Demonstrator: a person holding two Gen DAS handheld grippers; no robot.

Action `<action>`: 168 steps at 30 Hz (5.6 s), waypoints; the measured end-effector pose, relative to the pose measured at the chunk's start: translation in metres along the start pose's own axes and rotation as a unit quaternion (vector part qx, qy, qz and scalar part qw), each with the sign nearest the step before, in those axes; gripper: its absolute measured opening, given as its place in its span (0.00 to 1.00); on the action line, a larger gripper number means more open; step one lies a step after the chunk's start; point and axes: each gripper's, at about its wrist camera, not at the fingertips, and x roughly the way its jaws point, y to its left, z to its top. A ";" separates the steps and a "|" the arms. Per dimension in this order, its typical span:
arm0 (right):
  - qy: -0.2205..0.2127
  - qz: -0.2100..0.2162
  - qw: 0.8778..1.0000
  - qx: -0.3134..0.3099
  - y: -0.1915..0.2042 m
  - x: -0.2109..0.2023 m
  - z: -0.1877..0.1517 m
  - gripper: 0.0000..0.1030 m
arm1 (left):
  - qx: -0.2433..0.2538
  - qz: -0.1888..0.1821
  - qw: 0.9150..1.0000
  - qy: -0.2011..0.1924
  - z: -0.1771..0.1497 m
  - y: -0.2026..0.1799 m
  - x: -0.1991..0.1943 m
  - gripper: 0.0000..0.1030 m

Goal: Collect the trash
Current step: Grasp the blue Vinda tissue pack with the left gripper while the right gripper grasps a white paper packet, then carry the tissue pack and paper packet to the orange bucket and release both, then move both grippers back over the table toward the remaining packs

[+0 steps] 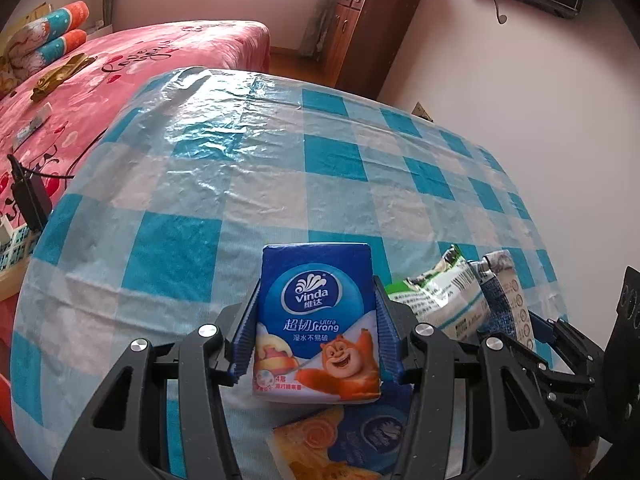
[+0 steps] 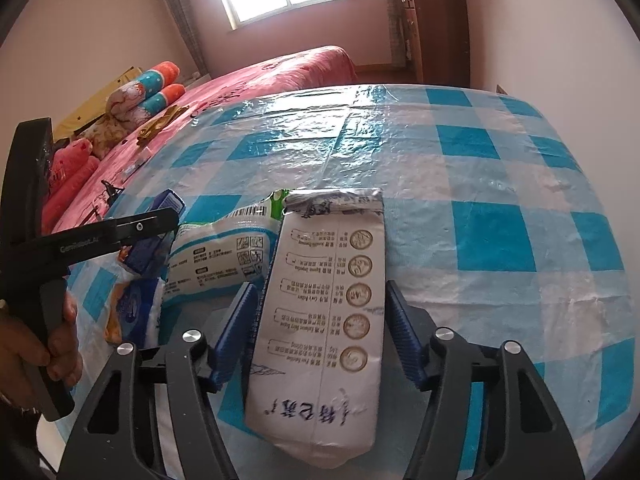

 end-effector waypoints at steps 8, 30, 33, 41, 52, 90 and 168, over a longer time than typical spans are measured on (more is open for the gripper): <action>-0.004 0.002 1.000 -0.003 -0.001 -0.010 -0.008 0.58 | -0.010 -0.011 1.000 -0.008 -0.013 0.001 -0.015 0.51; -0.053 0.013 0.998 0.011 0.022 -0.042 -0.025 0.58 | 0.001 -0.029 0.999 -0.038 -0.051 0.013 -0.064 0.51; -0.061 0.011 0.998 0.000 0.033 -0.047 -0.028 0.58 | 0.004 -0.032 0.998 -0.045 -0.057 0.015 -0.072 0.51; -0.052 0.017 0.998 -0.026 0.063 -0.049 -0.039 0.58 | 0.005 -0.033 0.998 -0.056 -0.073 0.029 -0.089 0.51; -0.042 0.035 0.997 -0.057 0.105 -0.056 -0.044 0.58 | -0.011 -0.035 0.996 -0.076 -0.096 0.060 -0.118 0.51; 0.081 0.257 0.926 -0.266 0.392 -0.006 -0.053 0.58 | -0.229 0.135 0.955 -0.130 -0.220 0.281 -0.224 0.51; 0.000 0.201 0.973 -0.113 0.241 -0.028 -0.058 0.90 | -0.102 0.164 0.978 -0.081 -0.163 0.158 -0.193 0.84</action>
